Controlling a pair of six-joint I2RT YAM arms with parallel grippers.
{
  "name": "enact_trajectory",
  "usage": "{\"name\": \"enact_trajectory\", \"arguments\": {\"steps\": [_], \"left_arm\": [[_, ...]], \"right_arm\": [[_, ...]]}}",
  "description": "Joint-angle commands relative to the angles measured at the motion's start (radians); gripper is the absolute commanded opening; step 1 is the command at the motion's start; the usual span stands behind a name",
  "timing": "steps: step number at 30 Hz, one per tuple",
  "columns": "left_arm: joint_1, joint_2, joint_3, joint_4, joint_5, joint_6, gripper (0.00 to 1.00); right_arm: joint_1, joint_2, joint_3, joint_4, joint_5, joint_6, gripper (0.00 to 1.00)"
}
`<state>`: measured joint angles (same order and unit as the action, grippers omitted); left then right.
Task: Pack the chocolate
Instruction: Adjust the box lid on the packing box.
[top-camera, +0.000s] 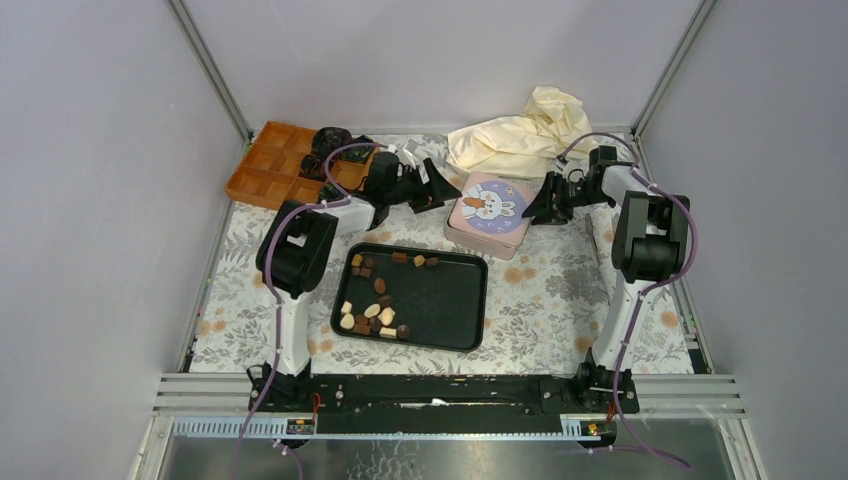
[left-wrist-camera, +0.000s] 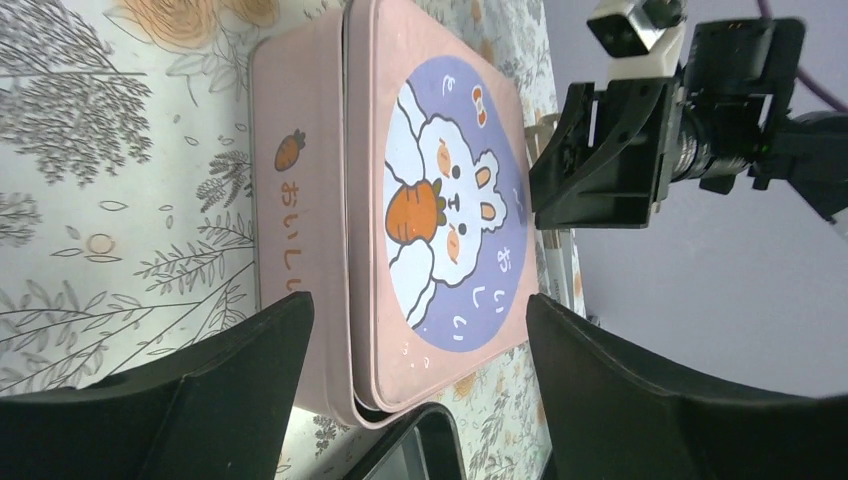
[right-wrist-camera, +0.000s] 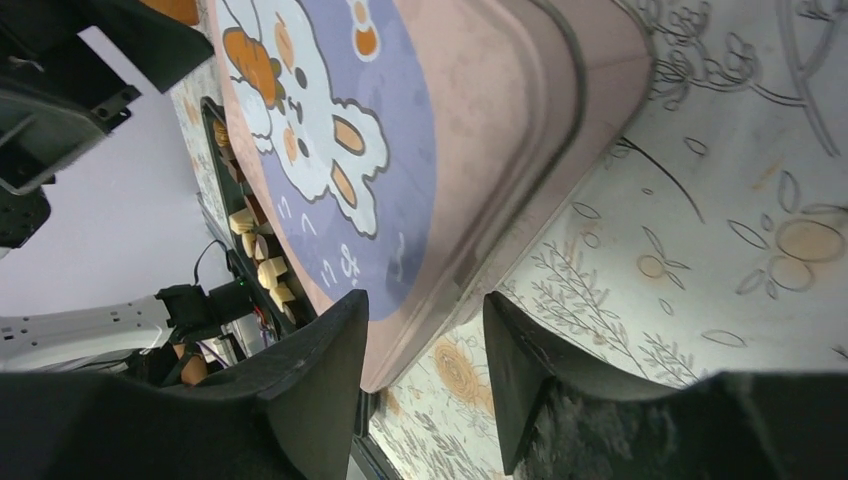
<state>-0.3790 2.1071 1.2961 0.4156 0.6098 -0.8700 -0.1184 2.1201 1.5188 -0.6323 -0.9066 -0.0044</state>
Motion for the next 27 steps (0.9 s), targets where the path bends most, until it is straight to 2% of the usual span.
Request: {"name": "enact_trajectory", "arguments": {"steps": [1, 5, 14, 22, 27], "left_arm": [[0.028, -0.053, -0.033, 0.046, -0.042, 0.018, 0.83], [0.042, -0.043, -0.038, -0.006, -0.054, 0.040, 0.76], [0.043, -0.013, -0.024, -0.104, -0.055, 0.110, 0.77], [0.040, 0.014, -0.021, -0.044, -0.001, 0.085, 0.82], [0.031, 0.050, 0.038, -0.074, 0.025, 0.091, 0.82]], "right_arm": [[-0.019, -0.072, 0.018, -0.034, 0.008, -0.040, 0.52], [-0.020, -0.047, 0.025, -0.011, -0.020, -0.019, 0.50], [-0.031, 0.020, 0.020, 0.036, -0.121, 0.062, 0.44], [-0.038, 0.070, 0.035, 0.047, -0.144, 0.092, 0.50], [-0.038, 0.080, 0.018, 0.079, -0.192, 0.110, 0.49]]}}
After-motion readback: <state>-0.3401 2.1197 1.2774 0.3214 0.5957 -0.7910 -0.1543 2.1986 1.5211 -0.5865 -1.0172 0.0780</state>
